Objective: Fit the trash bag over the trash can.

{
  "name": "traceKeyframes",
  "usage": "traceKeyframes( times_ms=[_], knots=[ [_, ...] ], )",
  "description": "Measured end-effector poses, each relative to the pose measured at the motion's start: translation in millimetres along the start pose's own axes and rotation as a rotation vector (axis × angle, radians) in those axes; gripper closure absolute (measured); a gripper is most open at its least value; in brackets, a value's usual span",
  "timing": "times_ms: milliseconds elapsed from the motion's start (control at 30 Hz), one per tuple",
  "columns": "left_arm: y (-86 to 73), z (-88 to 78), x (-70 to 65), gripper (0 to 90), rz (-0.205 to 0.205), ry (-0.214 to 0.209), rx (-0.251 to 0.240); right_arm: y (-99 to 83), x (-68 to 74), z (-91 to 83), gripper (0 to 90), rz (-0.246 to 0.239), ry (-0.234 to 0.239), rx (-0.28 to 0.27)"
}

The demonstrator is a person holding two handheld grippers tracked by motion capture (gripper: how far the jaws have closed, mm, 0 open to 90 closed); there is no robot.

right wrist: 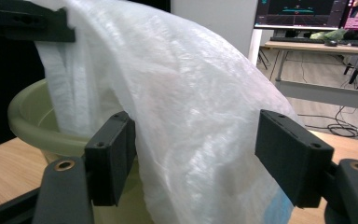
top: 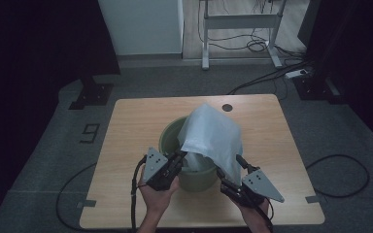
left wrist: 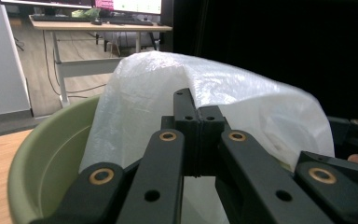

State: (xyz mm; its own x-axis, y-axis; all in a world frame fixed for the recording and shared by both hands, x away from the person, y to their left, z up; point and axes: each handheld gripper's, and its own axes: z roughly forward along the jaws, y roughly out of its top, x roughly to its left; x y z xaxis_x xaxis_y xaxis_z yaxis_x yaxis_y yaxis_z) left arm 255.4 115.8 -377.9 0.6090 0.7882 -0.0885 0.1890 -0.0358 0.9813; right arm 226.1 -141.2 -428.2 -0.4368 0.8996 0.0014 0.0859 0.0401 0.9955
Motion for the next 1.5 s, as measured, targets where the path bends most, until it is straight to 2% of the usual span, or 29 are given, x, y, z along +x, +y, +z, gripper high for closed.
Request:
traceKeyframes(
  times_ms=[167,300,467,667,733,867,1100,1367,1433,1500],
  knots=[
    [1.5,-3.8,4.6,89.4,-0.019,-0.005,-0.013,-0.6,-3.3,-8.0,44.3,0.003,0.009,-0.024],
    [1.6,-6.7,6.1,89.1,-0.015,-0.009,-0.013,-1.8,-6.9,-10.2,56.1,0.003,0.008,-0.015],
    [1.7,-10.6,8.2,89.3,-0.021,-0.013,-0.023,-3.7,-10.4,-13.5,60.0,0.000,-0.016,-0.026],
    [3.8,-14.7,11.6,89.3,-0.031,-0.010,-0.039,-5.2,-16.6,-15.1,64.8,0.003,-0.038,-0.008],
    [4.1,-15.7,12.6,89.2,-0.031,-0.010,-0.040,-5.5,-19.7,-15.8,72.2,0.005,-0.054,0.000],
    [4.0,-16.1,12.5,88.6,-0.031,-0.017,-0.042,-3.1,-24.0,-16.7,81.8,0.001,-0.046,-0.001],
    [1.5,-18.1,14.9,86.8,-0.030,-0.050,-0.029,6.4,-31.2,-14.8,88.6,-0.001,-0.035,-0.026],
    [-4.5,-19.8,17.5,85.1,-0.014,-0.080,0.019,38.2,-37.9,-7.3,88.8,-0.021,-0.051,-0.092],
    [-5.8,-20.5,17.0,80.9,-0.008,-0.092,0.017,45.8,-36.6,-5.3,88.8,-0.033,-0.049,-0.106],
    [-5.0,-21.5,14.7,65.7,0.007,-0.089,0.019,51.1,-34.0,-3.3,88.9,-0.044,-0.044,-0.118]
  ],
)
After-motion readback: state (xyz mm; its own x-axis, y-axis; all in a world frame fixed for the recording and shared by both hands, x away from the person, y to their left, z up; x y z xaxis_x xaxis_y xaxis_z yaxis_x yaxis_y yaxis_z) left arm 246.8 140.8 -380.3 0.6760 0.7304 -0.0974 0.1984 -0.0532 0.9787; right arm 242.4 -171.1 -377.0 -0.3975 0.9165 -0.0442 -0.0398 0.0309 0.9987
